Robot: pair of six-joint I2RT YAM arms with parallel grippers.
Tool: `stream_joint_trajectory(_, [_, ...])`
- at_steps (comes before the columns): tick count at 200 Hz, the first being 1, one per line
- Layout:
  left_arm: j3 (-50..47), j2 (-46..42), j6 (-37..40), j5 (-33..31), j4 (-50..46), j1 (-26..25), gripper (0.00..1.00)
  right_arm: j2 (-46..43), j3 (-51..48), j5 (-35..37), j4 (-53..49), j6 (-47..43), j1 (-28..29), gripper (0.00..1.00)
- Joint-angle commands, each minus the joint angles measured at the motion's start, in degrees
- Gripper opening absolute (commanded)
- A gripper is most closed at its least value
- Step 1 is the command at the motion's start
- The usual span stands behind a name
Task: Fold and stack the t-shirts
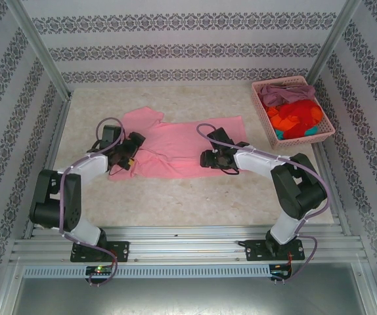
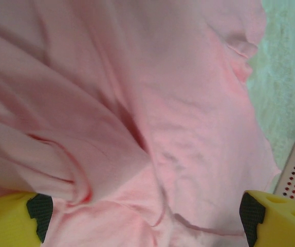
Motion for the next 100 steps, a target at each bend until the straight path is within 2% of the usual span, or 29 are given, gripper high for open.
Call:
stream_joint_trajectory(1, [-2.9,-3.8,6.1,-2.6,-7.4,3.6,0.95,-1.9,-1.2,1.1,0.7,-0.5,-0.7,0.56])
stream_joint_trajectory(59, [-7.4,-7.6,12.8,-1.2,-12.5,13.7,0.96,-2.8,-1.4,1.1,0.8,-1.1,-1.4,0.57])
stream_joint_trajectory(100, [-3.6,-7.3,15.9,-0.4,-13.7,15.5,0.97,-3.4,-2.4,0.9,1.2,-1.1,-1.4,0.57])
